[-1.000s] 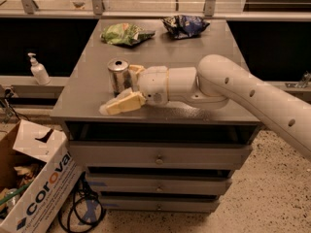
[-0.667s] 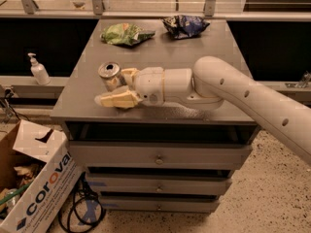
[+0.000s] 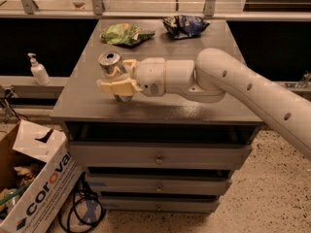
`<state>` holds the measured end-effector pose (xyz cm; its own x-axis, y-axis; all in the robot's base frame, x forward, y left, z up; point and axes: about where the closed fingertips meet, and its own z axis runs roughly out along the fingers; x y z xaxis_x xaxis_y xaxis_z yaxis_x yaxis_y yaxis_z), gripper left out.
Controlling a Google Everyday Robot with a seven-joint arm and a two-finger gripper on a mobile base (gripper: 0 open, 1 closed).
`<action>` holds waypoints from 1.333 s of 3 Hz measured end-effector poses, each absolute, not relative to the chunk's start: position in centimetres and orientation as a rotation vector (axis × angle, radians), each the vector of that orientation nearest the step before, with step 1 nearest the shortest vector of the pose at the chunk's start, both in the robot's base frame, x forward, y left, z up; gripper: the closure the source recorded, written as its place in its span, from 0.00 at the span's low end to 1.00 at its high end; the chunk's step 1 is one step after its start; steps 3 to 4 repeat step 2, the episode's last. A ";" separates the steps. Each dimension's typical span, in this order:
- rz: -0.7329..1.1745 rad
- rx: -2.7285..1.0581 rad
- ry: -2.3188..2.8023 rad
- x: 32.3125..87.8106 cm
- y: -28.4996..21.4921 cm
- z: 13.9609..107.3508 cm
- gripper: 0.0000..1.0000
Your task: Pick redbull can
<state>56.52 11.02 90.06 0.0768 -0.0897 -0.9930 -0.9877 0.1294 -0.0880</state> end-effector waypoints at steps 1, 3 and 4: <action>1.009 -1.175 1.256 58.8 7.7 95.9 1.00; 1.010 -1.175 1.252 58.8 7.5 96.3 1.00; 1.010 -1.175 1.252 58.8 7.5 96.3 1.00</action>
Offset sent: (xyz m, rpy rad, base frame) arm 0.0355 -0.0603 0.0872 0.0456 0.0116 -0.0190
